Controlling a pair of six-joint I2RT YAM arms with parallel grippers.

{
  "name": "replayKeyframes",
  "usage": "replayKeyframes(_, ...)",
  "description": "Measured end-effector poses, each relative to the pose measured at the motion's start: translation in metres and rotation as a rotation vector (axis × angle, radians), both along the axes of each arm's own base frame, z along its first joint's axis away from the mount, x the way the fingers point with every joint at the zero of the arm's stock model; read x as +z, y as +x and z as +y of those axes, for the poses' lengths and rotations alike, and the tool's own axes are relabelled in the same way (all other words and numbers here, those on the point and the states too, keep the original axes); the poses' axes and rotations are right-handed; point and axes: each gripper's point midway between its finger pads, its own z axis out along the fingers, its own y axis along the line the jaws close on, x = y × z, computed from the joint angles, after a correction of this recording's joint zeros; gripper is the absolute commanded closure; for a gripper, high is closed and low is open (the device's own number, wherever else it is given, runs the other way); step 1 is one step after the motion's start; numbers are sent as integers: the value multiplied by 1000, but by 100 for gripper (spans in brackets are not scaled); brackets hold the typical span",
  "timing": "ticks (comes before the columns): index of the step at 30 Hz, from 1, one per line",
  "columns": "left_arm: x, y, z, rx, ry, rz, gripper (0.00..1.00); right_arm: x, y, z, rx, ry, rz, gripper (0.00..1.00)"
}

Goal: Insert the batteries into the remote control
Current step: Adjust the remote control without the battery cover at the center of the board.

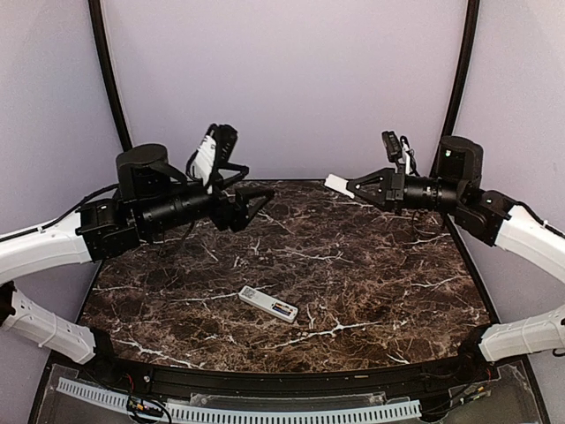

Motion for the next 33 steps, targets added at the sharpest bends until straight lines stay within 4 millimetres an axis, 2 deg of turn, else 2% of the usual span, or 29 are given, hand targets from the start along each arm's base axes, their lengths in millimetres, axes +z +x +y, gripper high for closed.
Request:
replayKeyframes(2,-35,-3,-14,-71,227,-49,13,-29,3,-9,6,-51,59,100)
replayKeyframes(3,-61,-4,-21,-118,349,-58,12,-43,3,-11,12,-75,88,100)
replayKeyframes(4,-97,-7,-27,-182,499,-53,11,-55,2,-13,16,-96,114,100)
replayKeyframes(5,-118,-8,-30,-218,573,-45,11,-70,1,-15,24,-121,147,100)
replayKeyframes(6,-155,-12,-32,-289,711,-27,10,-82,0,-17,28,-141,173,100)
replayKeyframes(7,-187,-15,-31,-350,820,-8,10,-95,-2,-18,37,-162,199,100)
replayKeyframes(10,-261,-23,-17,-500,1060,58,11,-116,-8,-21,63,-199,241,100)
replayKeyframes(13,-307,-15,-5,-601,1224,119,12,-127,-13,-22,89,-213,252,100)
replayKeyframes(18,-343,-6,4,-704,1347,158,12,-142,-21,-24,119,-228,269,100)
replayKeyframes(22,-356,-10,11,-745,1388,129,14,-157,-27,-25,134,-236,297,100)
replayKeyframes(26,-362,-11,14,-760,1401,109,26,-164,-30,-26,149,-236,317,100)
replayKeyframes(29,-364,-11,15,-756,1403,107,39,-165,-31,-26,151,-235,318,100)
replayKeyframes(33,-366,-10,15,-734,1395,126,50,-169,-31,-25,159,-237,330,100)
